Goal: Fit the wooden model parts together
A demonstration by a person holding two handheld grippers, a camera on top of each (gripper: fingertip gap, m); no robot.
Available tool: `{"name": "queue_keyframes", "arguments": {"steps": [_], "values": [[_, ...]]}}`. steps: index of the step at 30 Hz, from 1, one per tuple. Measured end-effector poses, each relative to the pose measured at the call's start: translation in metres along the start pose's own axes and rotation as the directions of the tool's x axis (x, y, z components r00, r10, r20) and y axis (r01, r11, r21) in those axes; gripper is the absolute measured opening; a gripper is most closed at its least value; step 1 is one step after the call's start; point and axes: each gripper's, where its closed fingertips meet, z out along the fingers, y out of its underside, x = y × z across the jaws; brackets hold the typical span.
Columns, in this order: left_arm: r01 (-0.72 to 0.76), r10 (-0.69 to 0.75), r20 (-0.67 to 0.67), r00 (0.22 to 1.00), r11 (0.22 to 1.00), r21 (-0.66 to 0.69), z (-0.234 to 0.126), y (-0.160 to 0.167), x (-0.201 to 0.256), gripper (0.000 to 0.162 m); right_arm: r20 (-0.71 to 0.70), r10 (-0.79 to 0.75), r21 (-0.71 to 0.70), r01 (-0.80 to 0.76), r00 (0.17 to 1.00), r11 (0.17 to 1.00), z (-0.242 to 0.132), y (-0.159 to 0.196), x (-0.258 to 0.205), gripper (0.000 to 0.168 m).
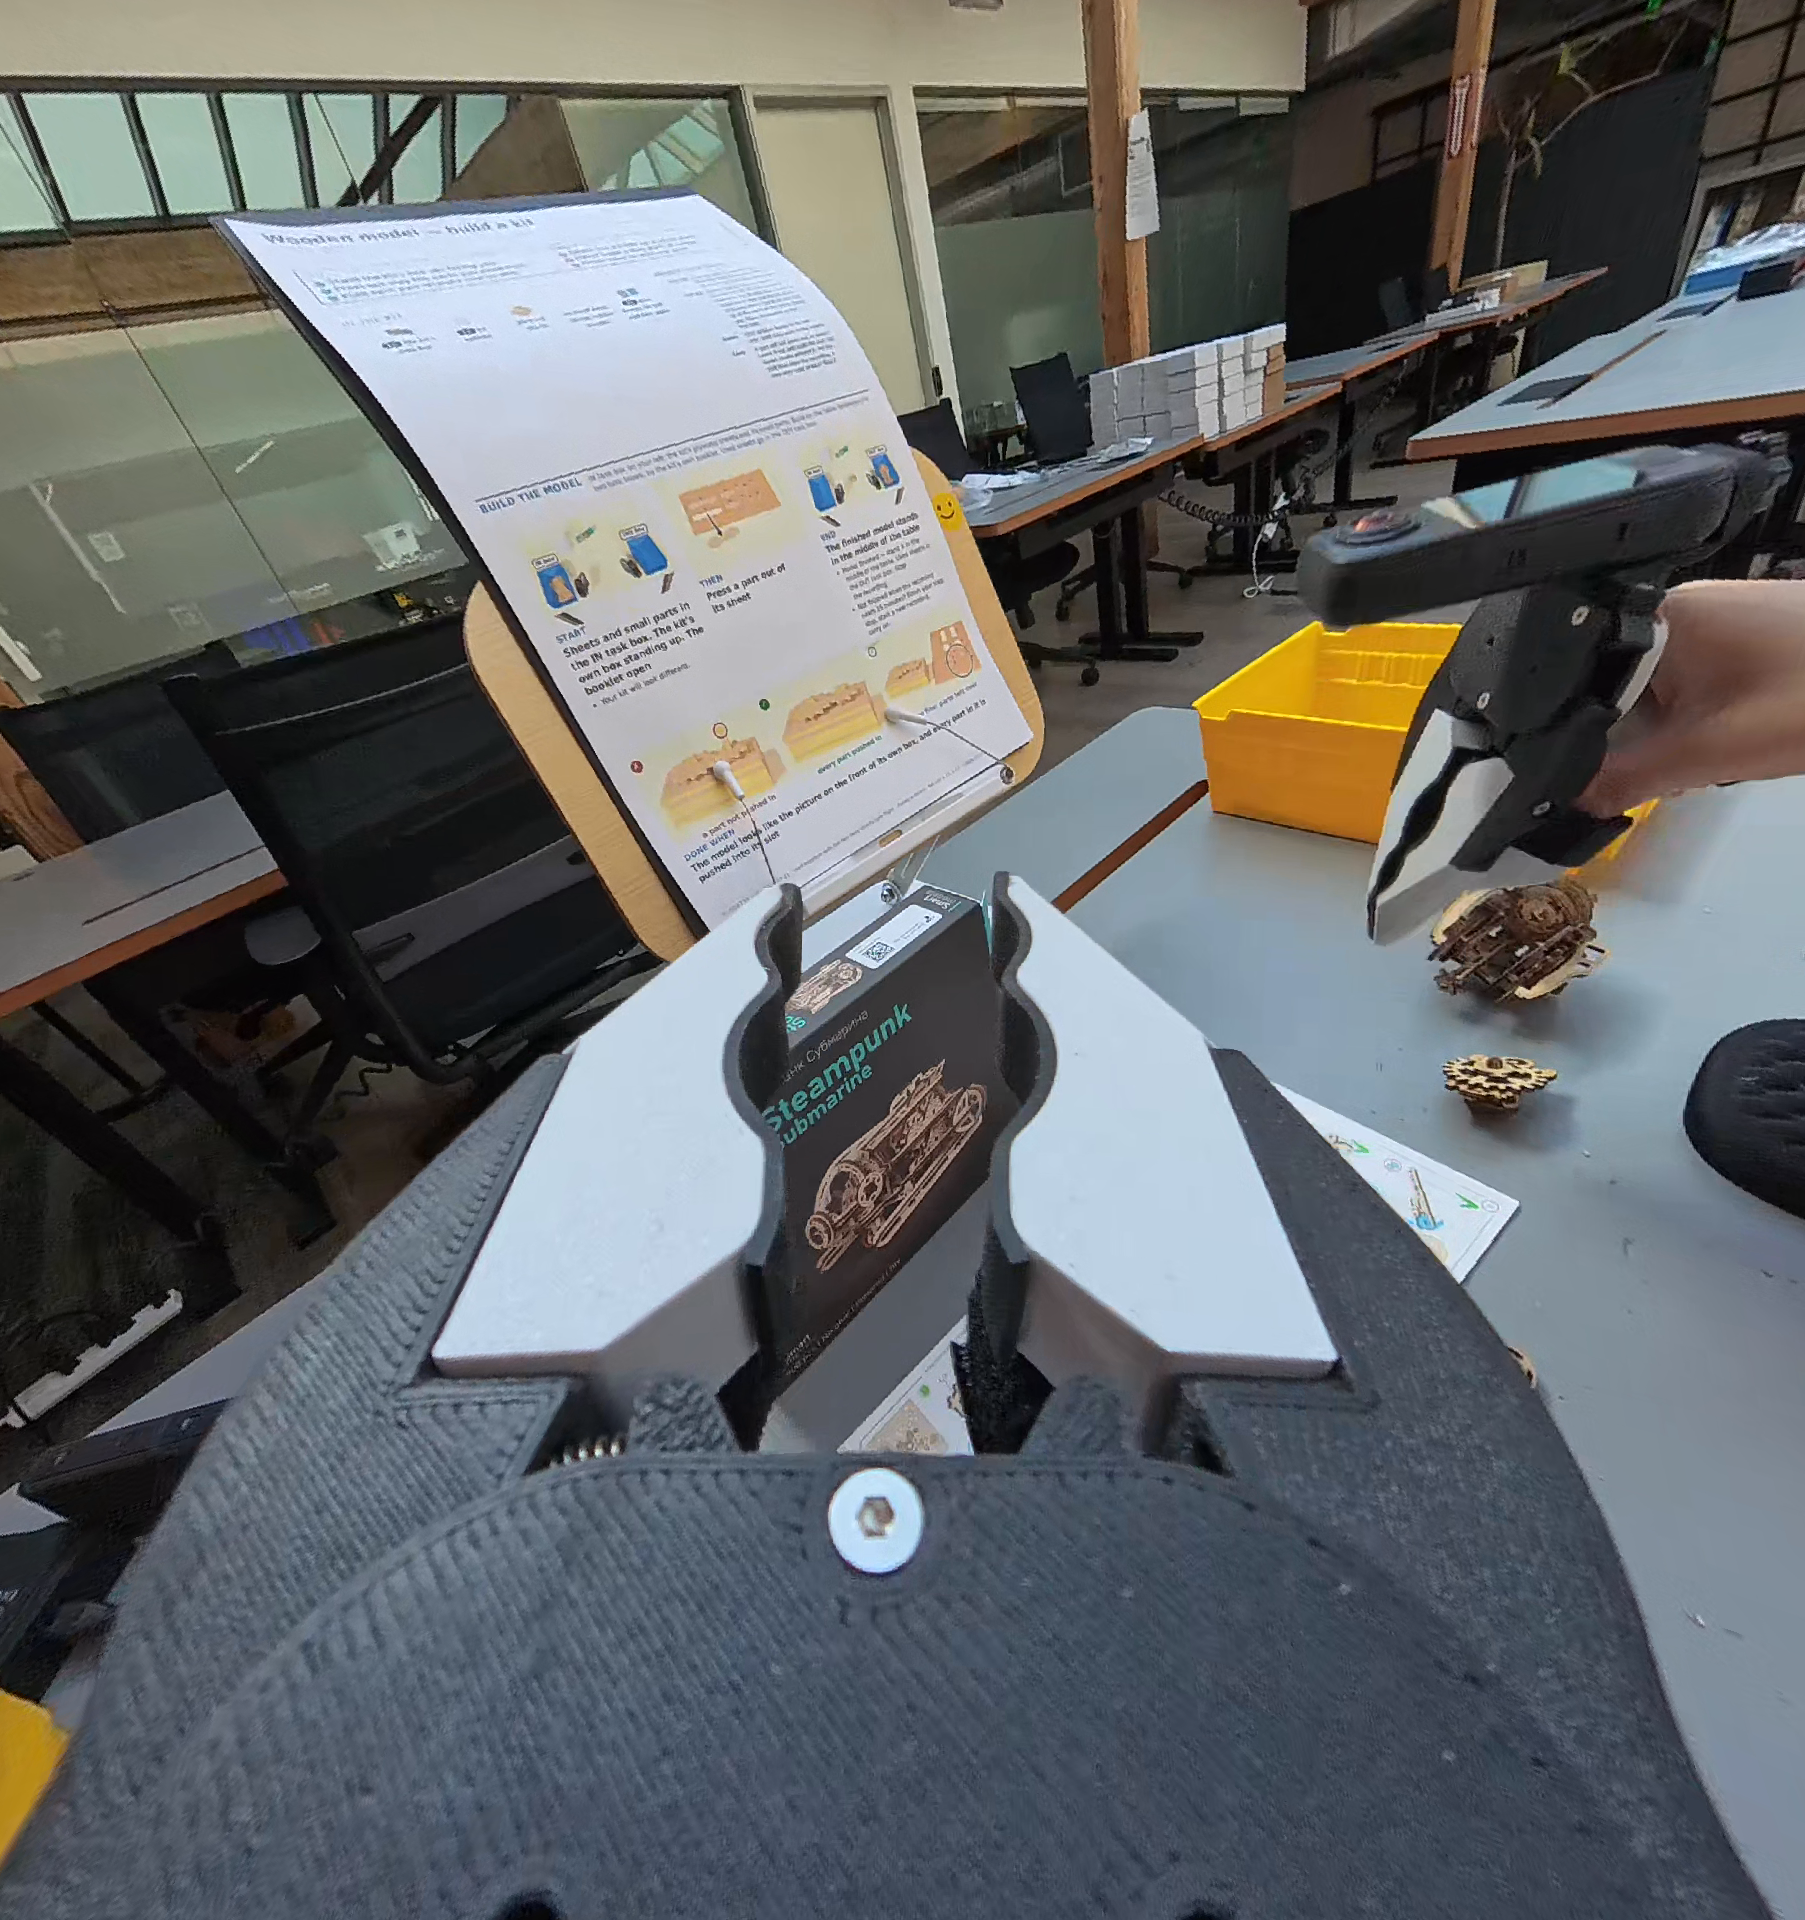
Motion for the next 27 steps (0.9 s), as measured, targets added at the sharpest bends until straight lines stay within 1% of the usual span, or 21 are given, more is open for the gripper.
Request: {"name": "queue_keyframes", "arguments": {"steps": [2, 3, 4, 5, 7, 8, 9, 11, 13, 14, 15, 16, 18, 21, 24, 27], "values": [[-0.016, 0.016, 0.010, 1.000, 1.000, 0.000, 0.002, 0.000, 0.000, 0.033, -0.020, -0.008, 0.231, 0.012, 1.000, 0.973, -0.019, -0.037, 0.007, 0.001], [-0.015, 0.015, 0.014, 1.000, 1.000, 0.000, 0.004, -0.001, 0.000, 0.033, -0.041, -0.017, 0.359, 0.030, 0.999, 0.933, -0.032, -0.057, 0.010, 0.001], [-0.010, 0.010, 0.014, 1.000, 1.000, 0.003, 0.006, -0.002, 0.001, 0.033, -0.072, -0.025, 0.487, 0.057, 0.997, 0.872, -0.048, -0.076, 0.012, 0.001], [-0.002, 0.002, 0.015, 1.000, 1.000, 0.001, 0.007, -0.001, 0.001, 0.033, -0.111, -0.026, 0.610, 0.089, 0.993, 0.787, -0.067, -0.094, 0.014, 0.001], [0.020, -0.018, 0.040, 0.999, 0.999, -0.035, 0.009, 0.005, -0.003, 0.033, -0.183, -0.014, 0.800, 0.157, 0.983, 0.578, -0.102, -0.118, 0.013, 0.004], [0.030, -0.026, 0.057, 0.998, 0.998, -0.059, 0.009, 0.009, -0.007, 0.032, -0.209, -0.003, 0.854, 0.185, 0.978, 0.487, -0.113, -0.124, 0.013, 0.007], [0.043, -0.038, 0.075, 0.997, 0.996, -0.073, 0.008, 0.012, -0.011, 0.032, -0.218, -0.006, 0.876, 0.199, 0.976, 0.439, -0.118, -0.127, 0.011, 0.015], [0.087, -0.080, 0.087, 0.993, 0.994, -0.072, 0.005, 0.013, -0.017, 0.030, -0.194, -0.012, 0.884, 0.180, 0.981, 0.432, -0.113, -0.129, 0.009, 0.029], [0.129, -0.124, 0.081, 0.989, 0.990, -0.052, 0.001, 0.011, -0.020, 0.028, -0.164, -0.010, 0.904, 0.154, 0.986, 0.399, -0.112, -0.132, 0.008, 0.038], [0.143, -0.140, 0.076, 0.987, 0.989, -0.039, -0.001, 0.009, -0.022, 0.027, -0.146, -0.027, 0.914, 0.146, 0.989, 0.379, -0.113, -0.133, 0.004, 0.045], [0.156, -0.154, 0.069, 0.986, 0.987, -0.029, -0.002, 0.007, -0.022, 0.027, -0.129, -0.063, 0.920, 0.144, 0.990, 0.365, -0.113, -0.133, -0.001, 0.056], [0.166, -0.165, 0.059, 0.985, 0.986, -0.025, -0.003, 0.007, -0.022, 0.026, -0.112, -0.076, 0.920, 0.132, 0.991, 0.368, -0.111, -0.132, -0.003, 0.062], [0.179, -0.177, 0.045, 0.983, 0.983, -0.035, -0.003, 0.009, -0.019, 0.026, -0.095, -0.068, 0.922, 0.114, 0.993, 0.370, -0.111, -0.131, -0.001, 0.061], [0.182, -0.181, 0.029, 0.983, 0.982, -0.045, -0.001, 0.010, -0.013, 0.025, -0.082, -0.054, 0.938, 0.096, 0.995, 0.334, -0.118, -0.130, 0.000, 0.053], [0.181, -0.181, 0.005, 0.983, 0.982, -0.058, 0.005, 0.012, -0.002, 0.025, -0.070, -0.057, 0.944, 0.085, 0.996, 0.319, -0.123, -0.128, -0.003, 0.051], [0.140, -0.136, 0.048, 0.990, 0.986, -0.090, 0.013, 0.021, 0.002, 0.024, -0.165, -0.035, 0.920, 0.166, 0.986, 0.354, -0.117, -0.125, 0.001, 0.051]]}}
